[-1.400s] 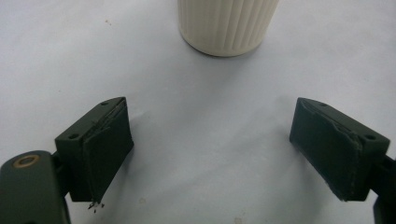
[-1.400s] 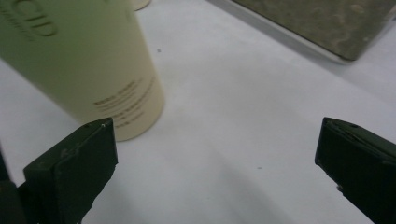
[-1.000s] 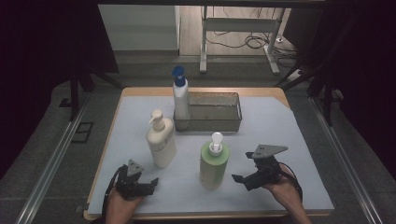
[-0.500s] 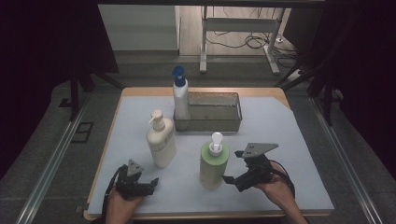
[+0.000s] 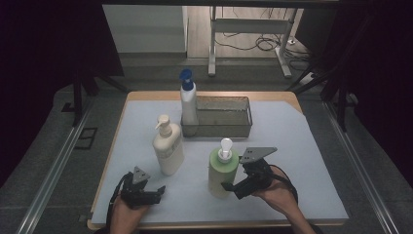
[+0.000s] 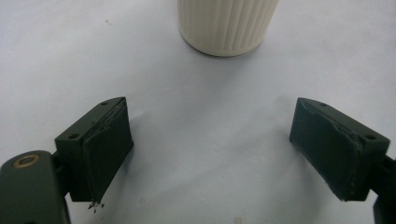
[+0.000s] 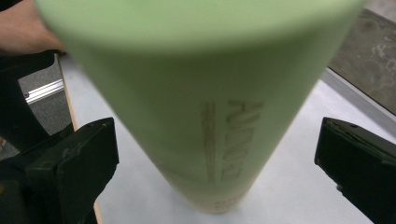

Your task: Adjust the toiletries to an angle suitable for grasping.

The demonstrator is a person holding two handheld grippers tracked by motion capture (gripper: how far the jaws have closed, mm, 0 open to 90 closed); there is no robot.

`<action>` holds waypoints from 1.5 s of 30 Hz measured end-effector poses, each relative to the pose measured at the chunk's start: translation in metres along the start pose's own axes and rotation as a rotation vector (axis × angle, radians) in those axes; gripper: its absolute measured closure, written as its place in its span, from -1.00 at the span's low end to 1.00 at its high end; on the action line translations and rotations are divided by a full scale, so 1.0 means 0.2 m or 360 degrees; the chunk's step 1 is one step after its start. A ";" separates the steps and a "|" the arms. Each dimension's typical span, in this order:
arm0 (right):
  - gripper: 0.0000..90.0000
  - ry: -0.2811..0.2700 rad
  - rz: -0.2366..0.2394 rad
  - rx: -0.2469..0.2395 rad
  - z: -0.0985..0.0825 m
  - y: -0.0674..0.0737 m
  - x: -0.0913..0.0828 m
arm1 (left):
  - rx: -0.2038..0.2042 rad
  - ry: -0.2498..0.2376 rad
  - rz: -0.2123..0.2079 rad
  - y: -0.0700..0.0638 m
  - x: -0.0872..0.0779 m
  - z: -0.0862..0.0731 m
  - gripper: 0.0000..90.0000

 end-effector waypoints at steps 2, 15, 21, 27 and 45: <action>-1.00 -0.0002 0.0003 0.0009 0.01 0.00 0.01 | 0.0000 0.0000 0.0000 0.00 0.00 0.00 -0.73; -0.77 -0.0028 -0.0070 -0.0037 0.06 0.04 0.09 | 0.0000 0.0000 0.0000 0.00 0.00 0.00 -0.73; -0.74 -0.0044 -0.0102 -0.0053 0.07 0.04 0.09 | 0.0000 0.0001 0.0000 0.00 0.00 0.00 -0.73; -0.73 -0.0015 -0.0142 -0.0039 0.07 0.04 0.08 | 0.0000 0.0001 0.0000 0.00 0.00 0.00 -0.73; -0.73 0.0000 -0.0178 0.0007 0.16 0.00 0.01 | -0.0004 0.0000 -0.0002 0.00 0.00 0.00 -0.73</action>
Point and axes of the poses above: each handheld gripper's, and its own axes: x roughly forward along the jaws, z roughly out of its top, y roughly to its left, the point moved 9 cm from there along x, roughly forward along the jaws, and after that the axes turned 4 degrees about x, right-handed, at the moved point
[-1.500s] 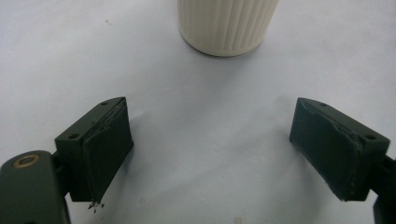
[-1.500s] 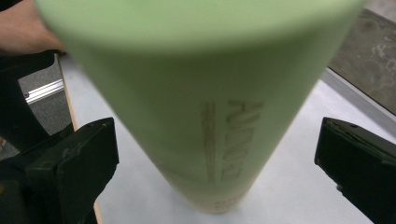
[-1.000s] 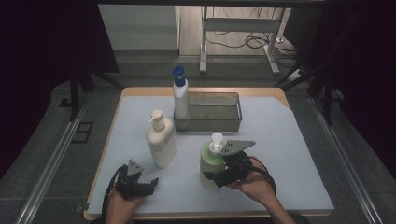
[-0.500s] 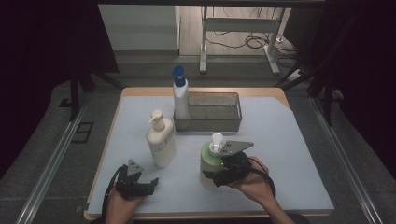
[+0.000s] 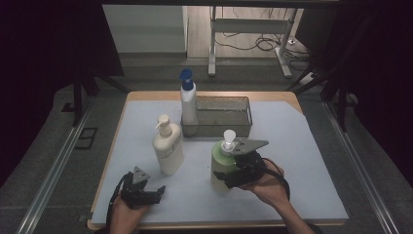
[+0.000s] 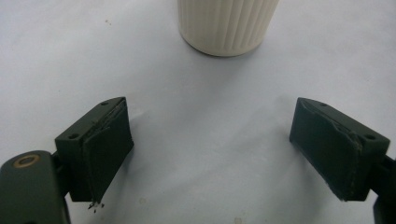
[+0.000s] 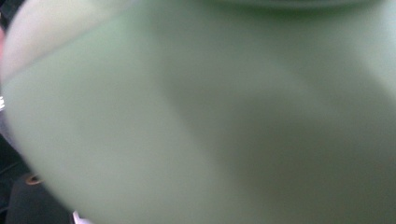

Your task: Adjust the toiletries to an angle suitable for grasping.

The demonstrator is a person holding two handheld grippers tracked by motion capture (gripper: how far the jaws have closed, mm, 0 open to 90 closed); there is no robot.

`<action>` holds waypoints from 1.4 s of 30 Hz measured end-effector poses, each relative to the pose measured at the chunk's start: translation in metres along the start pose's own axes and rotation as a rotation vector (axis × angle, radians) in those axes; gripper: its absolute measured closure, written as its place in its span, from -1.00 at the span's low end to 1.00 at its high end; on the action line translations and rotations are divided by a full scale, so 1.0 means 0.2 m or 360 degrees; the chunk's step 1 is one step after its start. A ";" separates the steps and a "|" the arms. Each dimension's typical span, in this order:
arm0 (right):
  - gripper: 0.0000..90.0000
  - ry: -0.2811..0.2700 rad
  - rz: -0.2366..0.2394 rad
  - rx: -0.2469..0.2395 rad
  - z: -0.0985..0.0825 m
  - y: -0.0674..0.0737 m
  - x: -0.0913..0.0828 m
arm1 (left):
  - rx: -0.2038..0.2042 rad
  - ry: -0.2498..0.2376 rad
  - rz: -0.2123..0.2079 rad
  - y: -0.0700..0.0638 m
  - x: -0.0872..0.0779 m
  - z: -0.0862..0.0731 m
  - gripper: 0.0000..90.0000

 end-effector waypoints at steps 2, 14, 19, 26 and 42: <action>-0.73 -0.0007 -0.0004 0.0008 0.02 -0.01 0.00 | 0.0000 0.0001 0.0000 0.00 0.00 0.00 -0.73; -0.73 -0.0031 -0.0026 0.0035 0.14 -0.06 0.01 | 0.0001 -0.0001 0.0000 0.00 0.00 0.00 -0.73; -0.73 -0.0042 -0.0052 0.0044 0.20 -0.09 0.02 | 0.0000 -0.0002 0.0000 0.00 0.00 0.00 -0.73; -0.73 -0.0051 -0.0104 0.0047 0.27 -0.15 0.02 | 0.0000 -0.0002 0.0000 0.00 0.00 0.00 -0.73; -0.73 -0.0083 -0.0185 0.0085 0.41 -0.27 0.04 | 0.0002 -0.0002 0.0000 0.00 0.00 0.00 -0.73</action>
Point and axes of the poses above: each handheld gripper's, and its own axes: x roughly forward along the jaws, z roughly out of its top, y roughly to its left, the point moved 9 cm from there along x, roughly forward along the jaws, and after that the axes turned 4 degrees about x, right-handed, at the moved point
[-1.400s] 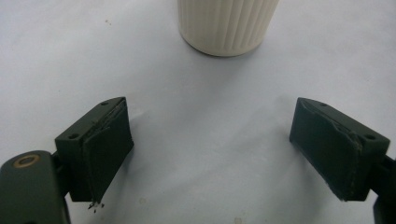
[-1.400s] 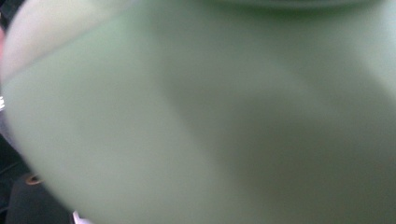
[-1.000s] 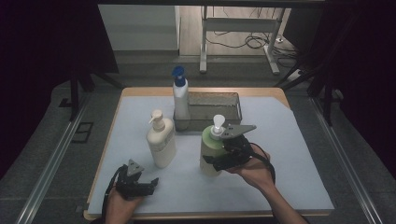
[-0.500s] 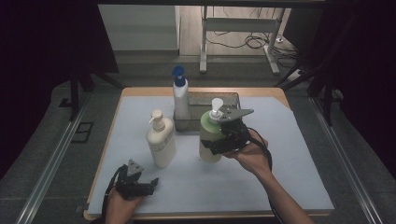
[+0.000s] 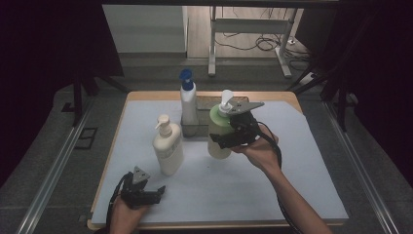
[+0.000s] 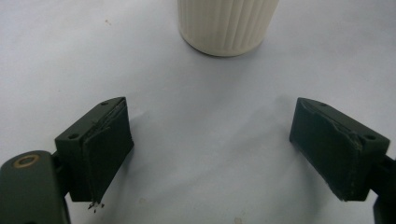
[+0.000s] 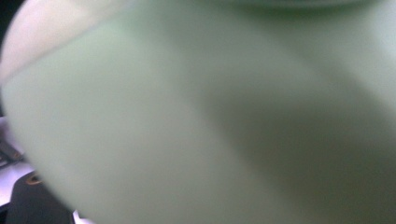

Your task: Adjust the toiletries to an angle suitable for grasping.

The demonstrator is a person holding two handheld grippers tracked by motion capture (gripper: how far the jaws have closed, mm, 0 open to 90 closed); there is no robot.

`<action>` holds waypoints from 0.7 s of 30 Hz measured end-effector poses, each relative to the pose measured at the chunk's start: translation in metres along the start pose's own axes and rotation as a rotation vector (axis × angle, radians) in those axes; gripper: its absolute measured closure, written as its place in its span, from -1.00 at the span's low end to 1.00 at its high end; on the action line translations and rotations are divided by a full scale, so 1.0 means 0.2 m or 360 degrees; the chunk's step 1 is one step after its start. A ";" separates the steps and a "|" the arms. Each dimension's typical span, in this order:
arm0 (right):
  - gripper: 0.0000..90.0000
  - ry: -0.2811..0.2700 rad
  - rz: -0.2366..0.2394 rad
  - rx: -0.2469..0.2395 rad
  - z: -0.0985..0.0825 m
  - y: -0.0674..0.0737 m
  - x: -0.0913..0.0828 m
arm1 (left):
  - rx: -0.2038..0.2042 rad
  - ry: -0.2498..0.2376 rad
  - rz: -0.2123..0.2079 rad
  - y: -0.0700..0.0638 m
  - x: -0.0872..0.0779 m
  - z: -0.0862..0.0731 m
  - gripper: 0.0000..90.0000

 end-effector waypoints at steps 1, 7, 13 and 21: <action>-0.73 0.0001 -0.0007 0.0000 0.01 -0.01 0.00 | 0.0000 0.0000 0.0000 0.00 0.00 0.00 -0.73; -0.72 -0.0018 -0.0049 0.0023 0.08 -0.06 0.01 | 0.0000 -0.0001 0.0000 0.00 0.00 0.00 -0.73; -0.72 -0.0024 -0.0086 0.0029 0.14 -0.09 0.04 | 0.0000 0.0001 0.0000 0.00 0.00 0.00 -0.73; -0.72 -0.0040 -0.0134 0.0043 0.19 -0.15 0.08 | 0.0000 0.0001 -0.0001 0.00 0.00 0.00 -0.73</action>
Point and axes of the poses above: each handheld gripper's, and its own axes: x roughly forward along the jaws, z roughly out of its top, y roughly to its left, the point moved 9 cm from there along x, roughly forward along the jaws, and after that the axes turned 4 degrees about x, right-handed, at the moved point
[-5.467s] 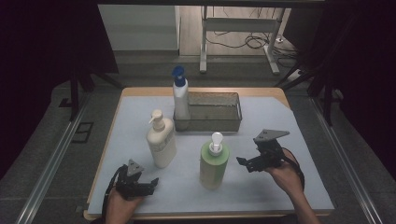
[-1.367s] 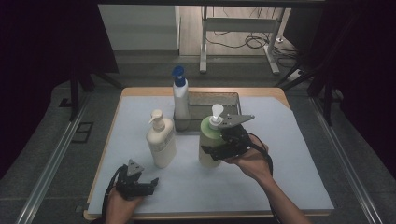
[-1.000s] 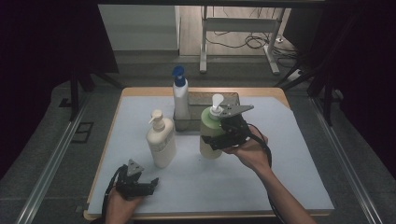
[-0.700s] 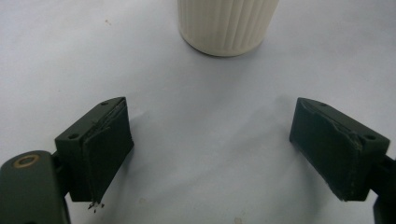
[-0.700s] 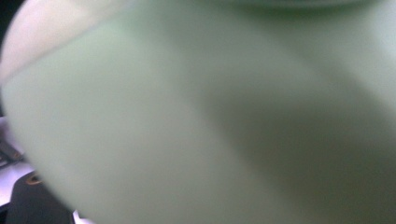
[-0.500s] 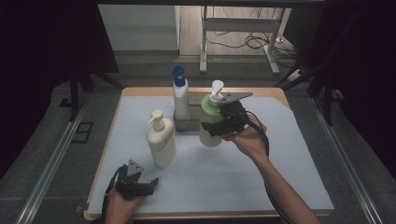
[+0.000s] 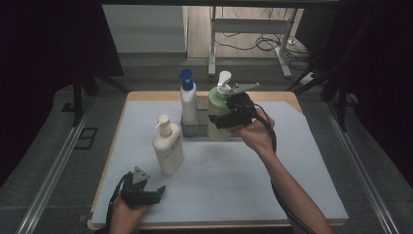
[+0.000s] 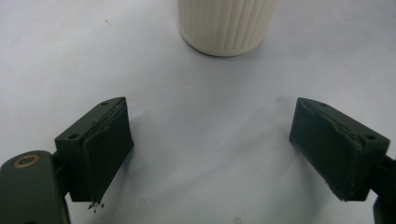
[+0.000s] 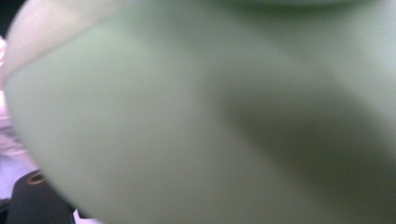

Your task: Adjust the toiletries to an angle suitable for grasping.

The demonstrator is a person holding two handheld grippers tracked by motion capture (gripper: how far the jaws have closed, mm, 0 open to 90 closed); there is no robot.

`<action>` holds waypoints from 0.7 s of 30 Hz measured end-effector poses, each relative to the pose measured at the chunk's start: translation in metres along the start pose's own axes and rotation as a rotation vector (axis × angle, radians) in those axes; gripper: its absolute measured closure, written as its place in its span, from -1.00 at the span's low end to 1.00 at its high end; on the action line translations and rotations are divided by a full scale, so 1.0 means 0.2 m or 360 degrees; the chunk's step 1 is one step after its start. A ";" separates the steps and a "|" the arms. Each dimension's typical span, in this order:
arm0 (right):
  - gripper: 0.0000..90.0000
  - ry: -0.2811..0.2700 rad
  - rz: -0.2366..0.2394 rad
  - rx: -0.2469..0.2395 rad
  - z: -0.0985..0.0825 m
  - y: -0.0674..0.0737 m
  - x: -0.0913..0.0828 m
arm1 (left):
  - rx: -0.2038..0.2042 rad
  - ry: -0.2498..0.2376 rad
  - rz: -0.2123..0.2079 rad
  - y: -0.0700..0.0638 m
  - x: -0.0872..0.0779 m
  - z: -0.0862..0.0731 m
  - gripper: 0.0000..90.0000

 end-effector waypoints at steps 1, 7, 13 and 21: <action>-0.72 -0.0004 -0.0005 0.0007 0.01 -0.01 0.00 | 0.0000 0.0000 0.0000 0.00 0.00 0.00 -0.73; -0.72 -0.0015 -0.0044 0.0026 0.05 -0.05 0.04 | 0.0005 0.0004 0.0000 0.00 0.00 0.00 -0.73; -0.72 -0.0038 -0.0082 0.0049 0.09 -0.10 0.09 | 0.0004 0.0003 0.0000 0.00 0.00 0.00 -0.73; -0.72 -0.0038 -0.0136 0.0062 0.11 -0.16 0.14 | 0.0001 0.0001 -0.0001 0.00 0.00 0.00 -0.73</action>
Point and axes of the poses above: each handheld gripper's, and its own axes: x roughly forward along the jaws, z roughly out of its top, y roughly to its left, the point moved 9 cm from there along x, roughly forward along the jaws, and after that the axes turned 4 degrees about x, right-handed, at the moved point
